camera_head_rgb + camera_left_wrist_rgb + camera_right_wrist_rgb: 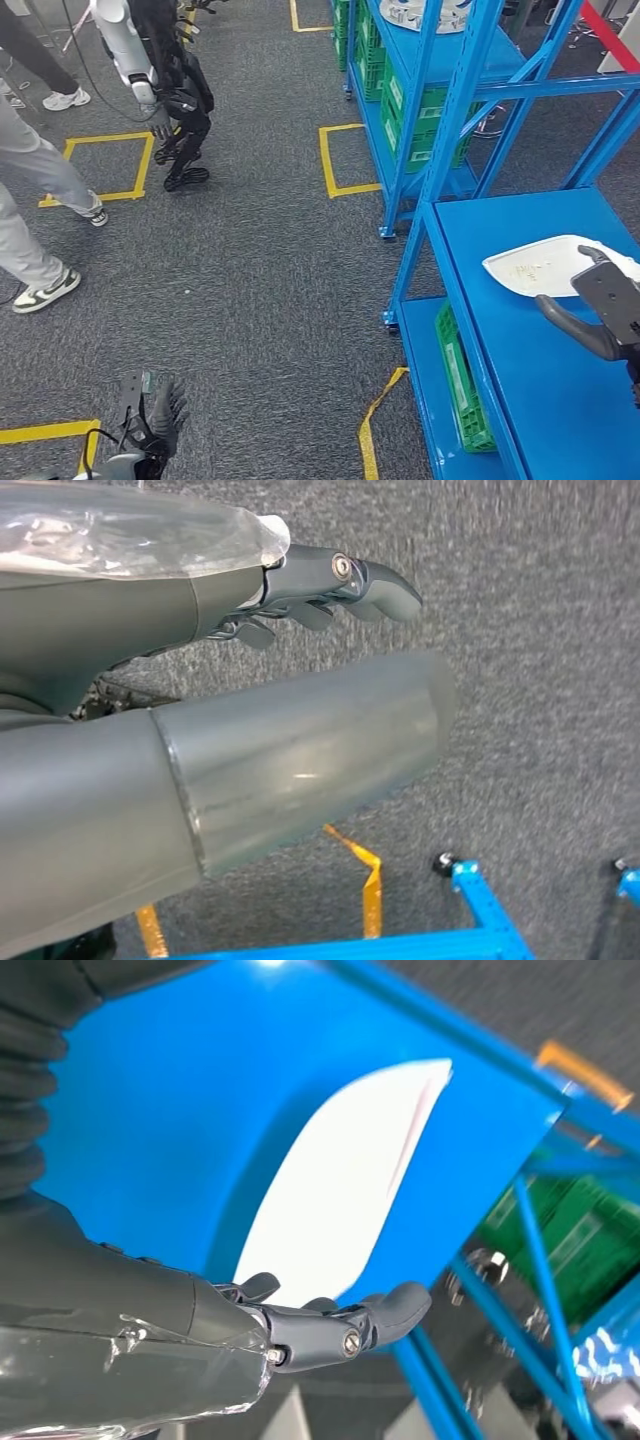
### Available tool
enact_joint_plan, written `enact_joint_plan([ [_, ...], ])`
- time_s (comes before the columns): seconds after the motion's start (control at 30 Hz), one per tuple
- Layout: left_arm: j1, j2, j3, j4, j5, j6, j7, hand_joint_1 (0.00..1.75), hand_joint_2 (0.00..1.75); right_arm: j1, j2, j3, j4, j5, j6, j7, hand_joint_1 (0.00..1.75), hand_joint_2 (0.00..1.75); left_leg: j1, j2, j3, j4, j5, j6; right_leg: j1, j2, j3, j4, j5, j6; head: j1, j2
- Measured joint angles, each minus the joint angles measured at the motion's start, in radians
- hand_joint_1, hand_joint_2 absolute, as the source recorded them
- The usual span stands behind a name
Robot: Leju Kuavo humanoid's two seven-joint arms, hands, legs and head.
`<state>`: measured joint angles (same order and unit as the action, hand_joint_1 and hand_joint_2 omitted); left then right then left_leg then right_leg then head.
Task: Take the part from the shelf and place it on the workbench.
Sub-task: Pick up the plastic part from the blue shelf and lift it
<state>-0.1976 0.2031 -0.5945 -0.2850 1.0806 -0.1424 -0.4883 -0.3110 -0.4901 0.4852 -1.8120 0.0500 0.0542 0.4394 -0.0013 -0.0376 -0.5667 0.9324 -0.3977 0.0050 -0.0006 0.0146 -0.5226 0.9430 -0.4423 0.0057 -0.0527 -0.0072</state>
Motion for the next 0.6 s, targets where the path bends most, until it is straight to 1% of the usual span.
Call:
enact_joint_plan([
  [0.1, 0.010, 0.007, 0.016, 0.000, 0.011, -0.004, -0.011, 0.00, 0.00, -0.050, -0.065, 0.006, -0.042, 0.070, 0.054, 0.066, 0.00, 1.75, -0.002, 0.000, 0.000, 0.000, 0.000, 0.000, -0.001, 0.000, 0.000, 0.000, 0.000, 0.000, 0.000, 0.000],
  [0.2, 0.020, 0.011, 0.033, 0.000, 0.019, -0.009, -0.019, 0.00, 0.00, -0.106, -0.137, 0.016, -0.080, 0.137, 0.143, 0.118, 0.00, 1.75, -0.002, 0.000, 0.000, 0.000, 0.000, 0.000, -0.003, 0.000, 0.000, 0.000, 0.000, 0.001, 0.000, 0.000],
  [0.27, 0.025, 0.014, 0.042, 0.000, 0.023, -0.012, -0.022, 0.00, 0.00, -0.129, -0.179, 0.023, -0.099, 0.152, 0.210, 0.142, 0.00, 1.75, -0.003, 0.000, 0.000, 0.000, 0.000, 0.000, -0.003, -0.001, 0.001, 0.000, 0.000, 0.001, 0.000, 0.000],
  [0.33, 0.028, 0.016, 0.052, 0.000, 0.026, -0.012, -0.022, 0.00, 0.00, -0.140, -0.212, 0.026, -0.112, 0.146, 0.253, 0.156, 0.00, 1.75, -0.003, -0.001, 0.000, 0.000, 0.000, 0.000, -0.003, -0.001, 0.001, 0.000, 0.000, 0.001, 0.000, 0.000],
  [0.47, 0.030, 0.019, 0.058, 0.000, 0.029, -0.014, -0.022, 0.00, 0.00, -0.144, -0.254, 0.024, -0.119, 0.116, 0.286, 0.164, 0.00, 1.75, -0.003, -0.001, 0.000, 0.001, 0.000, 0.001, -0.004, -0.001, 0.001, -0.001, 0.001, 0.001, 0.000, 0.000],
  [0.6, 0.036, 0.022, 0.073, 0.000, 0.033, -0.021, -0.023, 0.00, 0.00, -0.156, -0.311, 0.019, -0.124, 0.090, 0.303, 0.161, 0.00, 1.75, -0.003, -0.001, 0.000, 0.001, 0.000, 0.001, -0.006, -0.001, 0.001, -0.001, 0.001, 0.001, 0.000, 0.000],
])
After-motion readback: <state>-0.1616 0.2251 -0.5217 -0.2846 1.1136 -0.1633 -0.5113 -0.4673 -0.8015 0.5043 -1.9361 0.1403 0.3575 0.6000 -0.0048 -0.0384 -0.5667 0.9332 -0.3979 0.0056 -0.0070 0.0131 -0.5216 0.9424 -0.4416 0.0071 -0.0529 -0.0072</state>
